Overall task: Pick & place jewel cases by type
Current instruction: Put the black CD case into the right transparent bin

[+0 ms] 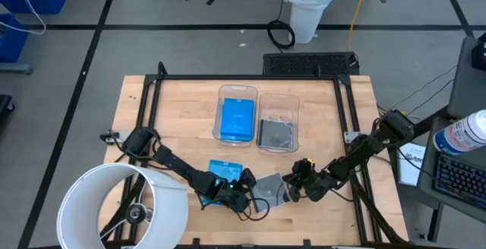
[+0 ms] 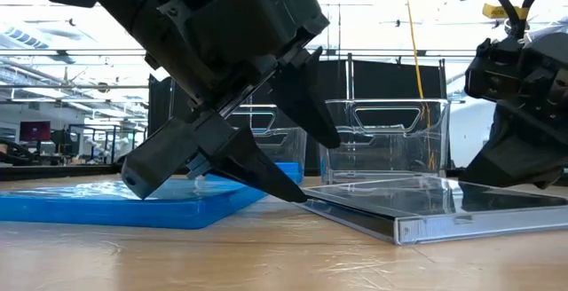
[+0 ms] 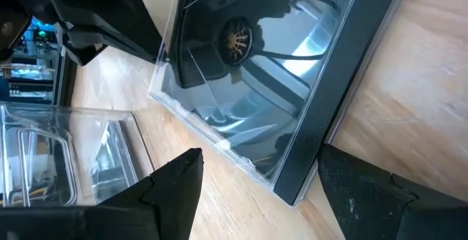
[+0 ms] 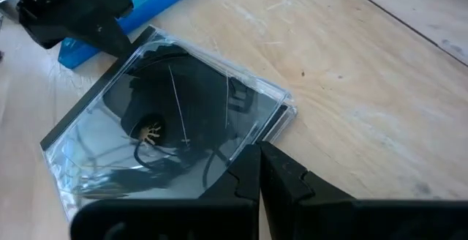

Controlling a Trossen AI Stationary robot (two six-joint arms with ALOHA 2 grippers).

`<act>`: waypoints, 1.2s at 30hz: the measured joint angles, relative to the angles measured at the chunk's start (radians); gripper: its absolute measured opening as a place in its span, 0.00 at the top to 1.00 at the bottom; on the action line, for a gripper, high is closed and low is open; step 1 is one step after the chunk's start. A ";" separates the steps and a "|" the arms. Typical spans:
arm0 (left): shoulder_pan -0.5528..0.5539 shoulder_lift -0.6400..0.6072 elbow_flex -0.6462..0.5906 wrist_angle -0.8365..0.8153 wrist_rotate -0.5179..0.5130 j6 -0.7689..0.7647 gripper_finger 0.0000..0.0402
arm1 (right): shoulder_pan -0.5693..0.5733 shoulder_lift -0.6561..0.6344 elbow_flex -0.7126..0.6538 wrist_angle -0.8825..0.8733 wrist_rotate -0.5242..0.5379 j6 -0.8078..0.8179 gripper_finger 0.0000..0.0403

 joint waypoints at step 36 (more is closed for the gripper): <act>-0.010 0.003 0.110 -0.159 0.144 -0.191 0.33 | -0.086 -0.120 0.005 -0.213 0.053 -0.186 1.00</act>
